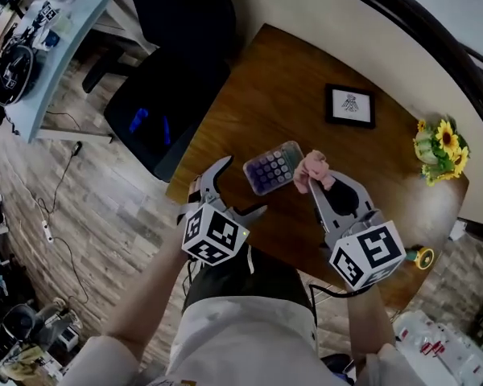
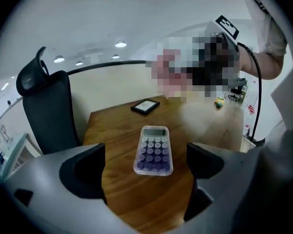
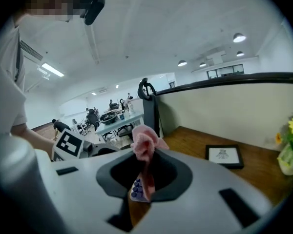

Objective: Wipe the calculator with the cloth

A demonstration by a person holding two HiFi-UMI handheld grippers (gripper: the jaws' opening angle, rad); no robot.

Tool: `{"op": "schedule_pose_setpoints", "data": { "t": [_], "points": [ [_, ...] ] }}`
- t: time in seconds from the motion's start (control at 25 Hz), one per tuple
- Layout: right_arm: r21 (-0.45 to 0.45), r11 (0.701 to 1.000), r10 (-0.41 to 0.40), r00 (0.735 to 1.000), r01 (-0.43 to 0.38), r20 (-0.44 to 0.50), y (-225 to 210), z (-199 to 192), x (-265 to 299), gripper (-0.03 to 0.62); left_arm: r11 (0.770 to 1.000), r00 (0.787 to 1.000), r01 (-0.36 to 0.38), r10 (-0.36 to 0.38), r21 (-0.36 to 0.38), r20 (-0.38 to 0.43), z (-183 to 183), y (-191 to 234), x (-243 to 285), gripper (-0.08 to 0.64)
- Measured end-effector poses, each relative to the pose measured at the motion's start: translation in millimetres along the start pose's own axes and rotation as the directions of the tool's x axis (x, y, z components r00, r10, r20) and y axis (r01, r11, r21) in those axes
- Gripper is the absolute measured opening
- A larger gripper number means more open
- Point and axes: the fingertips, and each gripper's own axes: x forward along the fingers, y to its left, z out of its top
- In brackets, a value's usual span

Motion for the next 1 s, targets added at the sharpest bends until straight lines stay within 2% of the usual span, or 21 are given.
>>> {"op": "schedule_pose_setpoints", "data": {
  "t": [0.28,0.4,0.52,0.64,1.0],
  "points": [
    [0.012,1.0,0.008,0.999,-0.008,-0.046,-11,-32,34,0.057,0.995,0.991,0.099,-0.099,0.0,-0.089,-53,-17,57,0.494],
    [0.032,0.999,0.001,0.998,0.002,-0.07,-17,-51,42,0.057,0.994,0.988,0.111,-0.113,-0.024,-0.105,-68,-20,75,0.495],
    [0.054,0.998,-0.019,0.996,0.024,-0.084,-27,-64,48,0.057,0.994,0.99,0.104,-0.107,-0.043,-0.095,-72,-13,86,0.495],
    [0.078,0.996,-0.044,0.995,0.051,-0.088,-39,-73,49,0.057,0.99,0.988,0.129,-0.133,-0.06,-0.074,-69,-12,92,0.497],
    [0.116,0.991,-0.057,0.993,0.068,-0.099,-47,-83,60,0.057,0.986,0.984,0.169,-0.169,-0.002,-0.049,-66,-15,95,0.502]
  ]
}}
